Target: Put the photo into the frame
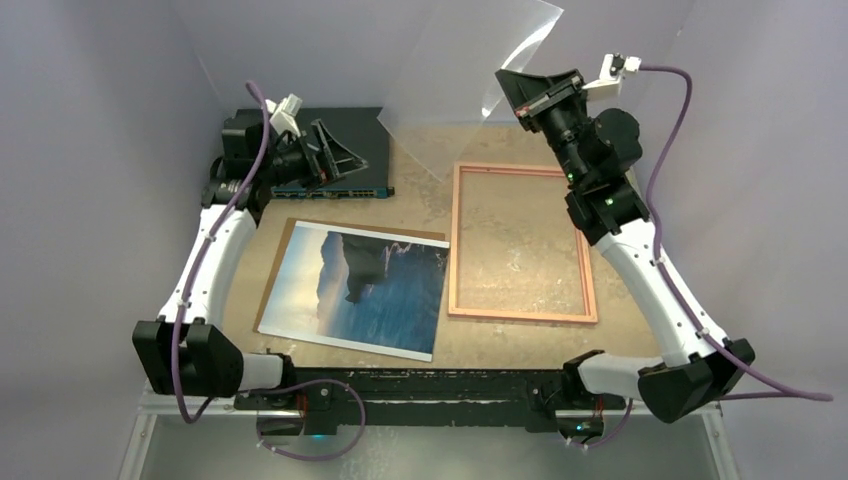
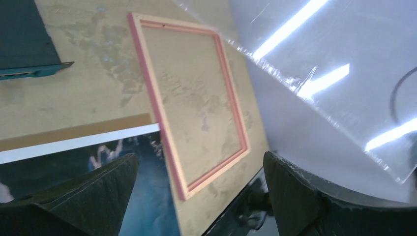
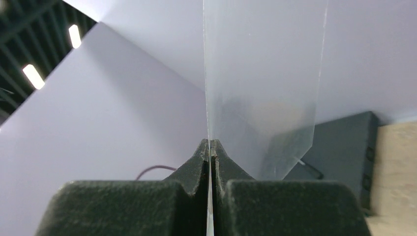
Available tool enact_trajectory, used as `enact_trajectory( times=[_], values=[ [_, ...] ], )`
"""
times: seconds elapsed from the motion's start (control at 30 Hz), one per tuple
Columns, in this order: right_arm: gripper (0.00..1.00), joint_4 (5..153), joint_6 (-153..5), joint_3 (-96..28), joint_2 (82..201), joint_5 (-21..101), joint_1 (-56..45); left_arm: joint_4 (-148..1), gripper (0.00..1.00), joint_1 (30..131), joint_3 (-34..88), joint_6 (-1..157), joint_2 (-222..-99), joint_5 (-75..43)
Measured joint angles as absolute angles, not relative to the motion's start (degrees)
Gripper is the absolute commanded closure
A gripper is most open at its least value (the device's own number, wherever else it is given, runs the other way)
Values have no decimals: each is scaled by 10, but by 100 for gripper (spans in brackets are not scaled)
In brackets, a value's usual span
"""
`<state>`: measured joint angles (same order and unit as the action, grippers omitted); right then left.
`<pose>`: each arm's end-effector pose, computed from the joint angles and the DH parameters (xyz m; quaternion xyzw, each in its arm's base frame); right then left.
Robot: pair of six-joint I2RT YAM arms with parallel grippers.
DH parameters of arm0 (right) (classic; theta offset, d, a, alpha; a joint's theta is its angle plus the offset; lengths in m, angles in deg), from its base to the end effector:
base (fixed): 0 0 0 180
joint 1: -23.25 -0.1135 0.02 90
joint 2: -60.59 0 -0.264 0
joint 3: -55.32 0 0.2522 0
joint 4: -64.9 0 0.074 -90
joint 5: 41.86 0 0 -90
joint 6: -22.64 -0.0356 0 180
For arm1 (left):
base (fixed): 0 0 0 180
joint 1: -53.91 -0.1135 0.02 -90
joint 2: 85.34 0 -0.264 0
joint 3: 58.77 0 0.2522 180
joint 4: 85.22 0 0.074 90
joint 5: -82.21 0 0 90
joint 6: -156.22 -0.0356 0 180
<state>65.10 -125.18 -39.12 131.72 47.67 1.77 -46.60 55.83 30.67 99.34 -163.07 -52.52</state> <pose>0.2484 0.0981 0.5061 0.1686 0.5247 0.5342 0.6410 0.2984 -0.0351 0.3777 -0.0202 0.8126 -0.4549 0.3638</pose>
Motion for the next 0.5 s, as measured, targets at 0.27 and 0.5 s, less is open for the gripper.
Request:
enact_trajectory(
  times=[0.27, 0.5],
  values=[
    [100, 556, -1309, -362, 1343, 523, -46, -635, 1, 571, 256, 1222, -1577, -471],
    [100, 492, -1375, -308, 1358, 557, -78, -694, 0, 589, 238, 1305, -1566, -439]
  ],
)
